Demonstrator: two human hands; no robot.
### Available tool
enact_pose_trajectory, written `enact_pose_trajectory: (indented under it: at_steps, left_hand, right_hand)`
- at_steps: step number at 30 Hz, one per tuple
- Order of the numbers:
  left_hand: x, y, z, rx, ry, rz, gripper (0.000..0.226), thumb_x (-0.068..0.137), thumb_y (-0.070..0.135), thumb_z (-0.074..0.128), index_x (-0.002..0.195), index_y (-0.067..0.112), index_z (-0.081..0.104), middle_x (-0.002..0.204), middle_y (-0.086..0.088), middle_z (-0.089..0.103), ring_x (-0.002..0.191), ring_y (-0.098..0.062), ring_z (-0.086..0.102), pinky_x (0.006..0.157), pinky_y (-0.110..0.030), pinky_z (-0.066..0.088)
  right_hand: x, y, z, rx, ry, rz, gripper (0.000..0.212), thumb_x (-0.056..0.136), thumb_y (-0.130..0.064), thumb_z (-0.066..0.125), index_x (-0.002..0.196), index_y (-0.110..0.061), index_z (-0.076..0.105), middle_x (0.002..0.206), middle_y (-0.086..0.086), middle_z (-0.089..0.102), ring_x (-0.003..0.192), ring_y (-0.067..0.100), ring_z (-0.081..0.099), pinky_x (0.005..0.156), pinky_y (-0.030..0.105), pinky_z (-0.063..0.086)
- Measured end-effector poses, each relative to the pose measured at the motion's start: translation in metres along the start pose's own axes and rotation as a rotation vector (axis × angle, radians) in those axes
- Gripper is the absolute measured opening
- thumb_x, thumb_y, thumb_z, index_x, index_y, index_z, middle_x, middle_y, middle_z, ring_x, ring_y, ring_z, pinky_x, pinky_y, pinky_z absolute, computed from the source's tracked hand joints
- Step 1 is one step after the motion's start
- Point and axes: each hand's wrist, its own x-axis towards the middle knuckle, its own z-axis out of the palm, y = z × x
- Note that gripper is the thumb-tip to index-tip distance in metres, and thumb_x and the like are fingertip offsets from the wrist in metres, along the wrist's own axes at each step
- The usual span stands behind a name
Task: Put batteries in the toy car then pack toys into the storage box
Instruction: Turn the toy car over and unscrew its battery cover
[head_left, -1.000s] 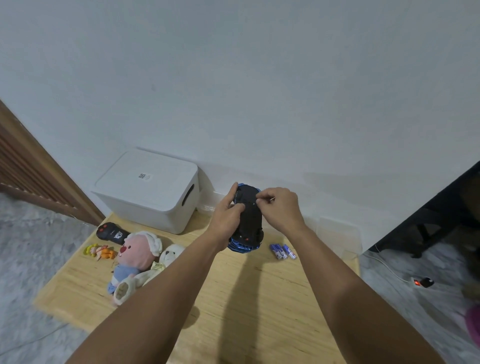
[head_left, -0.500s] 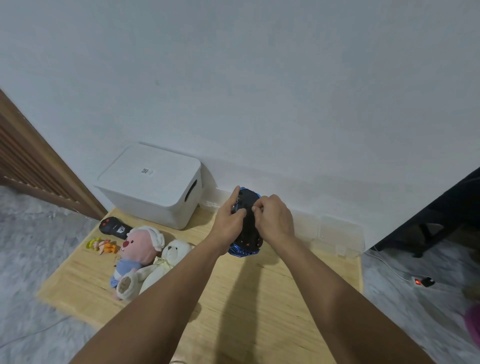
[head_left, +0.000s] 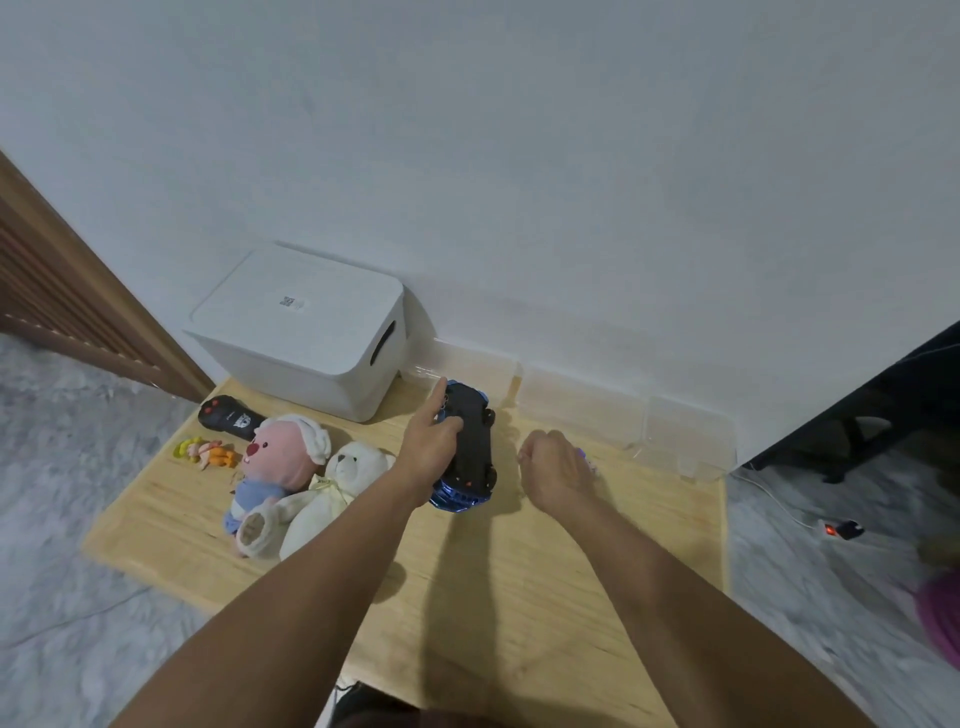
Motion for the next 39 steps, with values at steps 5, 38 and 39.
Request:
enact_pose_trajectory:
  at_steps: [5, 38, 39]
  left_hand:
    - [0.001, -0.015, -0.009, -0.039, 0.032, -0.093, 0.058, 0.099, 0.009, 0.041, 0.147, 0.040, 0.033, 0.131, 0.003, 0.044, 0.101, -0.022, 0.050, 0.063, -0.026, 0.047]
    - [0.007, -0.025, -0.003, -0.170, -0.123, -0.159, 0.063, 0.091, 0.003, 0.035, 0.141, 0.040, 0.045, 0.132, -0.006, 0.057, 0.113, -0.025, 0.057, 0.094, -0.038, 0.049]
    - [0.006, -0.025, -0.002, -0.166, -0.119, -0.153, 0.064, 0.091, 0.002, 0.035, 0.142, 0.039, 0.044, 0.131, -0.005, 0.057, 0.109, -0.024, 0.058, 0.090, -0.035, 0.050]
  right_hand:
    - [-0.019, 0.024, 0.038, -0.208, -0.099, -0.051, 0.027, 0.089, -0.001, 0.048, 0.113, -0.011, 0.055, 0.119, 0.011, 0.051, 0.105, 0.033, 0.055, 0.072, 0.036, 0.040]
    - [0.011, -0.027, -0.003, 0.452, -0.075, -0.183, 0.025, 0.085, -0.016, 0.067, 0.107, -0.028, 0.068, 0.099, -0.004, 0.063, 0.093, 0.014, 0.058, 0.086, 0.031, 0.049]
    - [0.012, -0.027, -0.004, 0.448, -0.086, -0.185, 0.023, 0.084, -0.015, 0.068, 0.104, -0.027, 0.066, 0.100, -0.004, 0.064, 0.094, 0.013, 0.058, 0.085, 0.030, 0.049]
